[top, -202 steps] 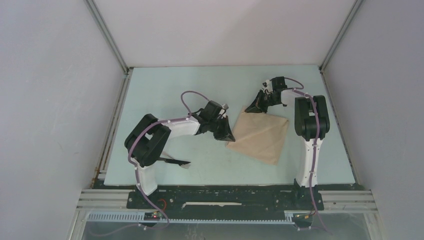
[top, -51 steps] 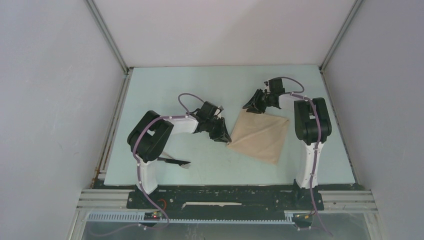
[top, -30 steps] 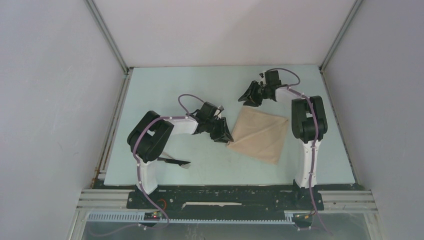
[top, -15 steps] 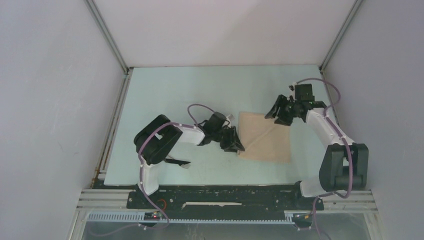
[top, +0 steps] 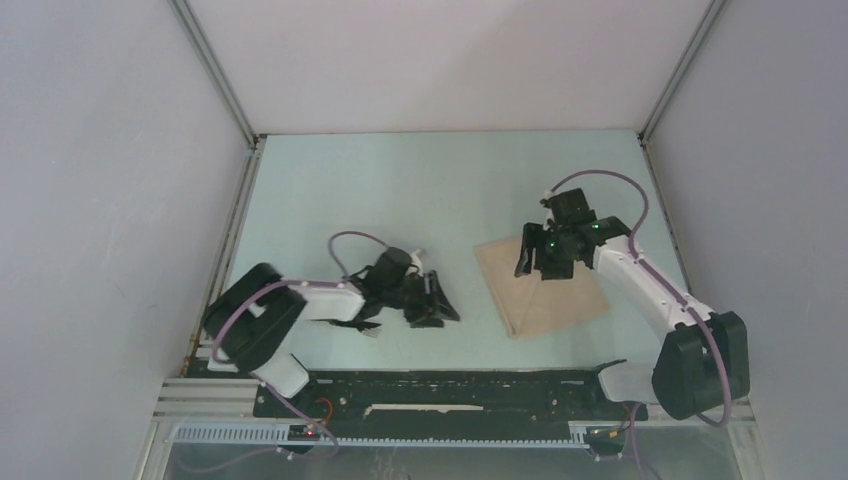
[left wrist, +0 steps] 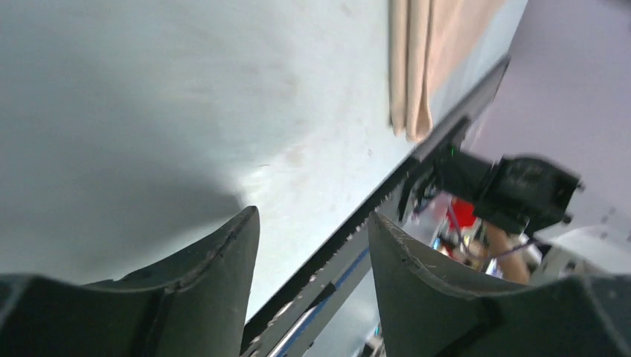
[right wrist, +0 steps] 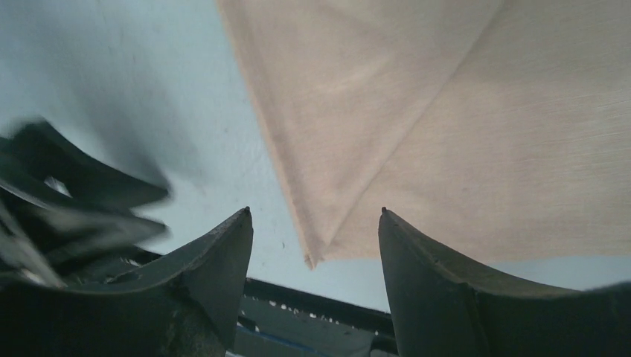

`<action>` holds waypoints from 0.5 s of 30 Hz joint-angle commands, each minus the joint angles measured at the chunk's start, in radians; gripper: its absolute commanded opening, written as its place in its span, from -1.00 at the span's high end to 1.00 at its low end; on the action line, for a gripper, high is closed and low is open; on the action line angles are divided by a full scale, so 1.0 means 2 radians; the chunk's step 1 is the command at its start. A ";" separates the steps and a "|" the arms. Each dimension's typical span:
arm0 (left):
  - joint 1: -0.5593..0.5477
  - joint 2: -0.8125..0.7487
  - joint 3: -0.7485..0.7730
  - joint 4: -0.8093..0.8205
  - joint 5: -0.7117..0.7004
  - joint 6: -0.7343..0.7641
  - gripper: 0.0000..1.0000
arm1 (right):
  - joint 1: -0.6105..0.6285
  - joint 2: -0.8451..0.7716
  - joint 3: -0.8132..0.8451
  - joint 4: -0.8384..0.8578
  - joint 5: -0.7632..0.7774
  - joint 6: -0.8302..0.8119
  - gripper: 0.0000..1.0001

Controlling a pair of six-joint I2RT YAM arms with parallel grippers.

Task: Fold the napkin into a case and place the utensils inside
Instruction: Pick up the upper triangle-folded napkin from the center of the board.

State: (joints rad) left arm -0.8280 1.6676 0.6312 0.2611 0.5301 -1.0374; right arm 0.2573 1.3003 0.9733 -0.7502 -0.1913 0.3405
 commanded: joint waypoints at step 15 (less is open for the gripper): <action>0.126 -0.157 -0.022 -0.086 -0.030 0.053 -0.24 | 0.255 0.166 0.050 -0.081 0.123 -0.012 -0.09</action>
State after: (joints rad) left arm -0.5774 1.3361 0.5648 0.0803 0.4637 -0.9497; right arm 0.7319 1.6241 1.0271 -0.8749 -0.0029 0.3115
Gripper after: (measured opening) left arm 0.624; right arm 0.567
